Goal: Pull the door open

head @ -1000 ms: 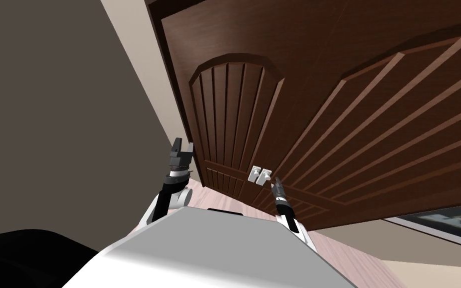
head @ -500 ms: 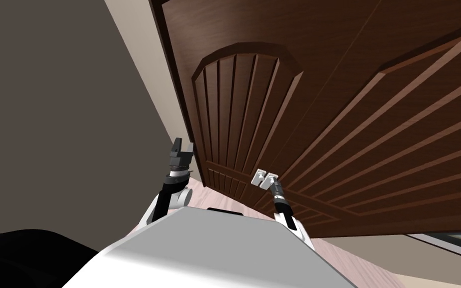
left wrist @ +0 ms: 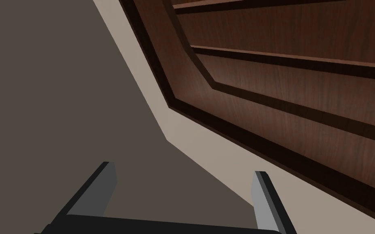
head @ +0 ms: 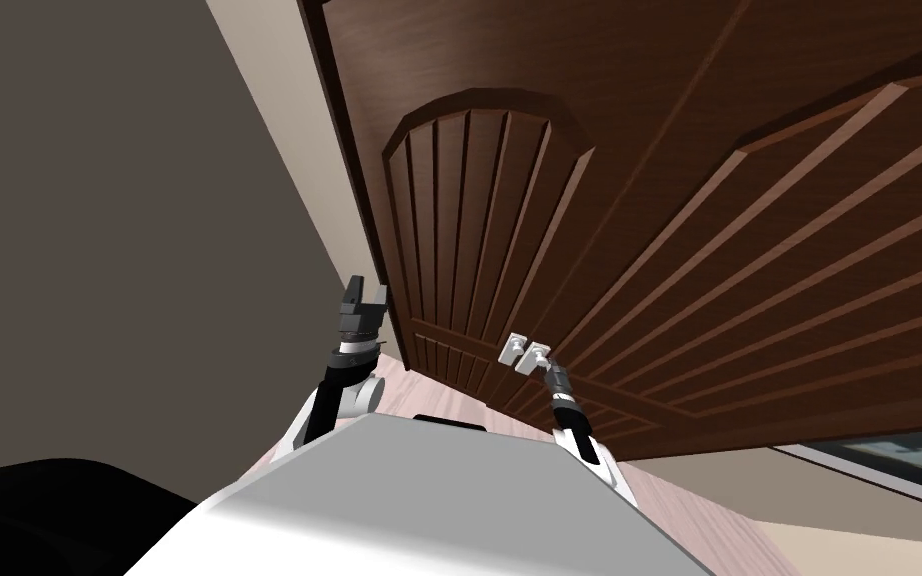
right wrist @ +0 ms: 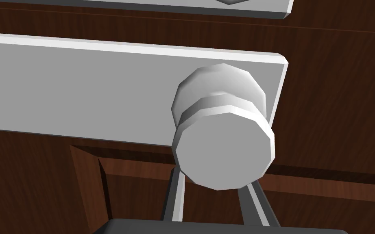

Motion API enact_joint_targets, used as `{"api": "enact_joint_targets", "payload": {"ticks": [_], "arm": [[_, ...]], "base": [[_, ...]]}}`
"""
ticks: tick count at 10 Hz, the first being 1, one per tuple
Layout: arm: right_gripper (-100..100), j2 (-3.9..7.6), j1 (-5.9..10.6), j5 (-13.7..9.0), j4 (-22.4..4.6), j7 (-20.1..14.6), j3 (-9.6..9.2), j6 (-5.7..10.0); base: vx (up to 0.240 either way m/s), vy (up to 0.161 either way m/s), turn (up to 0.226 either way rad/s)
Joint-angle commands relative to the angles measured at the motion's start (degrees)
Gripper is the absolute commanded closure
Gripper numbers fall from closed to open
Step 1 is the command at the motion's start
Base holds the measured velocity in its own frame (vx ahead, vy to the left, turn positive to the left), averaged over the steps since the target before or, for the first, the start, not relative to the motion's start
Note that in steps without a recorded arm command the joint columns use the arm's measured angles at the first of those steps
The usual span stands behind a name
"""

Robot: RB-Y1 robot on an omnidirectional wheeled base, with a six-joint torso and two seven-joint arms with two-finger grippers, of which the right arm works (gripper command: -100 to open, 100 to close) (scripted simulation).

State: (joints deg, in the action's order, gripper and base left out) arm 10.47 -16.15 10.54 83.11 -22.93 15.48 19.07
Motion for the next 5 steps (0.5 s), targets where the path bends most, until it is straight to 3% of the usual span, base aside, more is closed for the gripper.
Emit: {"api": "enact_joint_targets", "payload": {"ticks": [1,2,3,5], "arm": [[100,0.16,0.11,0.01,-1.94,0.28,1.17,0.41],[100,0.61,0.30,-0.02,-3.02,0.25,2.07,0.47],[-100,0.80,-0.37,-0.02,-2.03,-0.54,1.28,0.77],[-100,0.81,-1.14,0.22,-0.74,-1.40,0.20,1.12]], "base": [[-0.147,-0.035,-0.068],[-0.177,-0.049,-0.067],[-0.210,-0.020,-0.001],[-0.206,0.076,0.050]]}}
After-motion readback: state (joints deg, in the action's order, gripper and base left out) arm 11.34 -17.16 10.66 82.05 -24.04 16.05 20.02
